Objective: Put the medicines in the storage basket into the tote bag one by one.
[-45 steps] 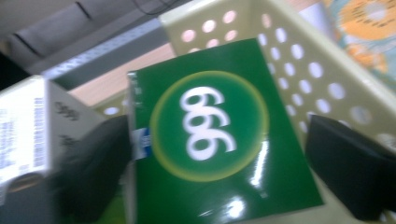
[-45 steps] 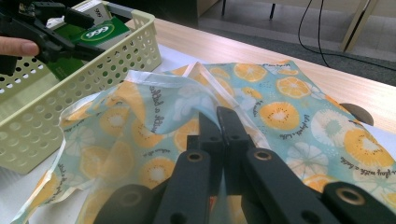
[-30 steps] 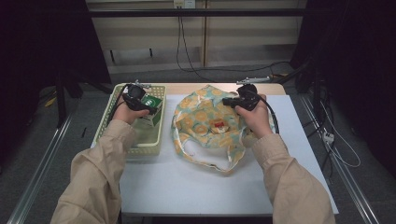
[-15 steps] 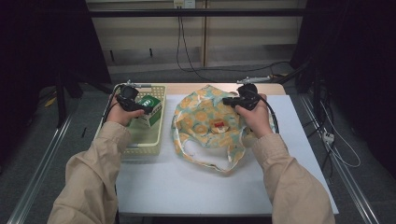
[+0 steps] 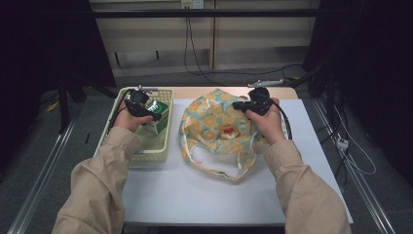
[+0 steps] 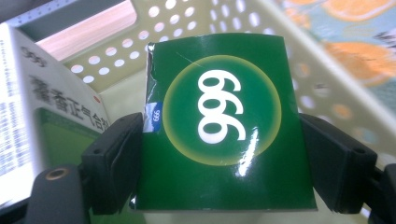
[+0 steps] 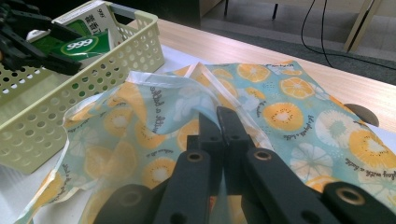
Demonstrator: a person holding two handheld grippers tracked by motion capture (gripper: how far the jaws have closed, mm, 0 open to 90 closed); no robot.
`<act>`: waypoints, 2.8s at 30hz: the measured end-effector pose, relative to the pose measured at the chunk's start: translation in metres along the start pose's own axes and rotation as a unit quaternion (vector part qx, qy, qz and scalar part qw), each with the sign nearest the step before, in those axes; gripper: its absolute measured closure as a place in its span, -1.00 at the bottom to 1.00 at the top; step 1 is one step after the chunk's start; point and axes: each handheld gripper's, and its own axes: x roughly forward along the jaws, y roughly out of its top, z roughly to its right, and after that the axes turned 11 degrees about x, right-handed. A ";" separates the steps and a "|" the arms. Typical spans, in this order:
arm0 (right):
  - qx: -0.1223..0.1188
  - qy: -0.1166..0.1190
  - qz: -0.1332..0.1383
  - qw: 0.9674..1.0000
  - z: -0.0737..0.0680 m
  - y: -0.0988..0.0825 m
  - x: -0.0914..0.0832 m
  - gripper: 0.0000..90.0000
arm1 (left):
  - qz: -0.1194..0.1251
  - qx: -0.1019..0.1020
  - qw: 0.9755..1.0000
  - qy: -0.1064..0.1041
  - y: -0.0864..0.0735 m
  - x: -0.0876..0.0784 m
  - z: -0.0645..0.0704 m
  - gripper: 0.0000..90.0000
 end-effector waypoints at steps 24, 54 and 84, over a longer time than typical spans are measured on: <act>0.010 -0.007 0.008 1.000 0.003 0.000 0.004 1.00 | 0.111 0.125 0.976 -0.142 0.079 -0.092 0.105 -0.57; 0.011 -0.002 0.025 1.000 -0.002 0.008 -0.008 1.00 | 0.090 0.069 0.990 -0.088 0.124 0.050 0.156 -0.58; 0.001 0.009 0.000 1.000 -0.017 -0.001 0.008 1.00 | 0.131 0.078 0.982 -0.111 0.076 -0.052 0.112 -0.73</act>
